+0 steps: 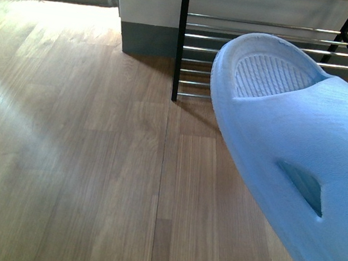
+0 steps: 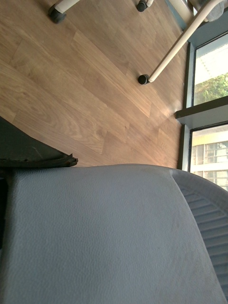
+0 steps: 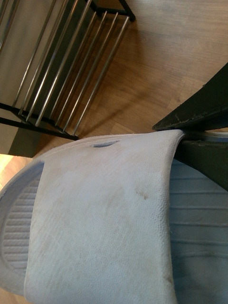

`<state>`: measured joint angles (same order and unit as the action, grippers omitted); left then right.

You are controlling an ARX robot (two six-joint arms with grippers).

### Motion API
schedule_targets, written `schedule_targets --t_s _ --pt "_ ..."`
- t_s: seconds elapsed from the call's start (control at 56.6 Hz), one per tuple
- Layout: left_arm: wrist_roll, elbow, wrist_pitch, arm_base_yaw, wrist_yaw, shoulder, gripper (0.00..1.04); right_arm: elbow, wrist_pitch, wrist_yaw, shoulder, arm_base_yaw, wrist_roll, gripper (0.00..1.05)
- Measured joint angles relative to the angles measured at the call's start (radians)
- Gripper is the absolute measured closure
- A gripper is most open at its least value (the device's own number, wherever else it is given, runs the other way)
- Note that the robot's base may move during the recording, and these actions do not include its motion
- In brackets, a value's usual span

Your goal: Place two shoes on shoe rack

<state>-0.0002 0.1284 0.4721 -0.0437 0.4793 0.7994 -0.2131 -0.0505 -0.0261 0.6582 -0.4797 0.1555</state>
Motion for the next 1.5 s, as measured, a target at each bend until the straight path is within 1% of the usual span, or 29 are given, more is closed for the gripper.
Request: schedule_targets --t_s 1.503 --pt "0.001 0.0 0.001 0.0 0.001 0.001 1.03 0.003 0.0 0.003 0.001 -0.001 0.002 1.03"
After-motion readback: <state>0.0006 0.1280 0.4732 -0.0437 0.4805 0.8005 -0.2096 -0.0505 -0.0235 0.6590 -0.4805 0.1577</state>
